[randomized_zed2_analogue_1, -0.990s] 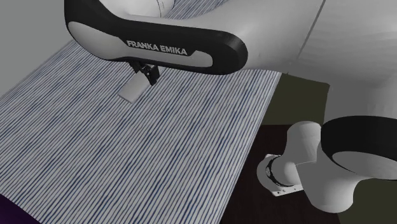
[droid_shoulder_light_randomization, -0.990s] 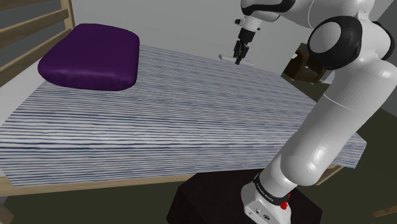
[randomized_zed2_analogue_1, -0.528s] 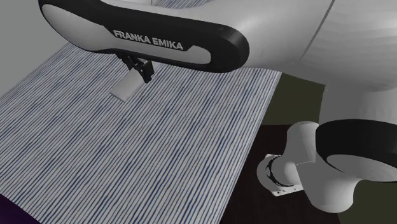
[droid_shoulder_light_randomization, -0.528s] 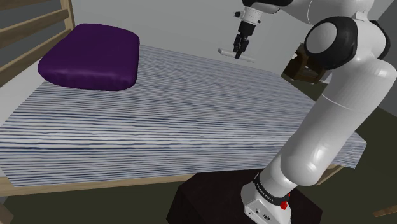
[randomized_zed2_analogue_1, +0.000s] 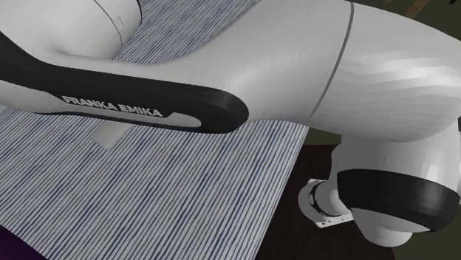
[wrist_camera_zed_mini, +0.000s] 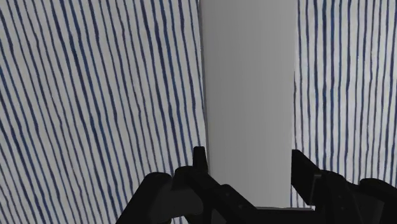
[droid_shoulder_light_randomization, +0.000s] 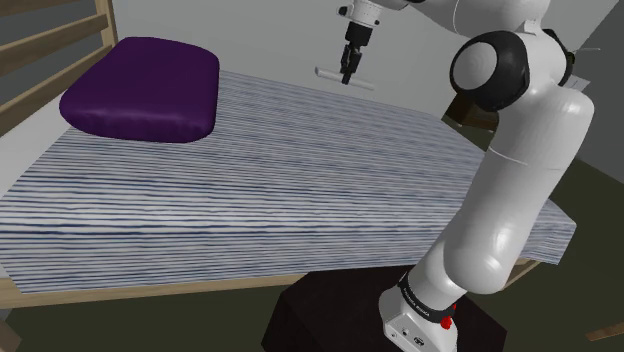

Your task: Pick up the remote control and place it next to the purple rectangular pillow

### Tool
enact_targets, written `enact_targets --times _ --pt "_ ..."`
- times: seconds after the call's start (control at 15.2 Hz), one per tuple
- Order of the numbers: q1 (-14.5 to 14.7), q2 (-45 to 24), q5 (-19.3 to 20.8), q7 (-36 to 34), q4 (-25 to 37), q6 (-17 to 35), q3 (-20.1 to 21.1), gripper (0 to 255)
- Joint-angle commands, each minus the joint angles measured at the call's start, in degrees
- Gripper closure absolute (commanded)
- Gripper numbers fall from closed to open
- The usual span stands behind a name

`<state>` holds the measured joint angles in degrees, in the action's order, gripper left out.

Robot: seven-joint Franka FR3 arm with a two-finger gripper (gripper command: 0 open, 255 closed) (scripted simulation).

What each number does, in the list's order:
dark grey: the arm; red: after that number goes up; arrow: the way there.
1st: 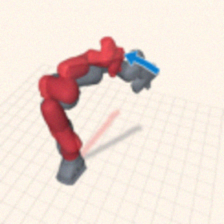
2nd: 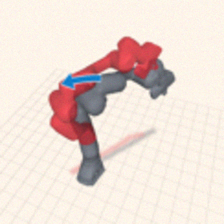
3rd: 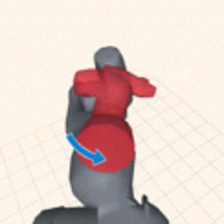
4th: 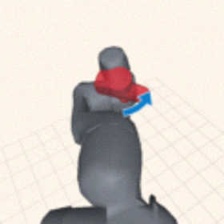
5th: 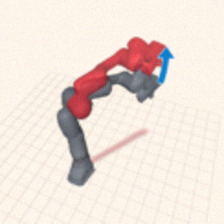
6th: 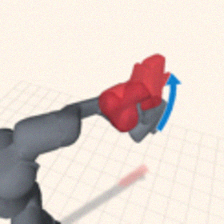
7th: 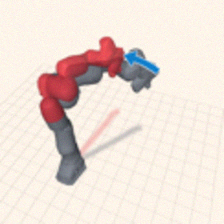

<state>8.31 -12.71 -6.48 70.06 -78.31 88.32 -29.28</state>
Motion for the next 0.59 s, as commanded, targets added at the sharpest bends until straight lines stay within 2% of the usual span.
enact_targets --times 0.0,0.26,0.53 --pt "0.9 -2.1 -0.9 -2.1 2.4 -0.4 0.9 255" --pt "1.7 -7.8 -3.1 -5.6 10.4 -3.0 2.4 255" --pt "1.5 -15.5 -5.7 -9.3 22.2 -7.2 4.1 255"
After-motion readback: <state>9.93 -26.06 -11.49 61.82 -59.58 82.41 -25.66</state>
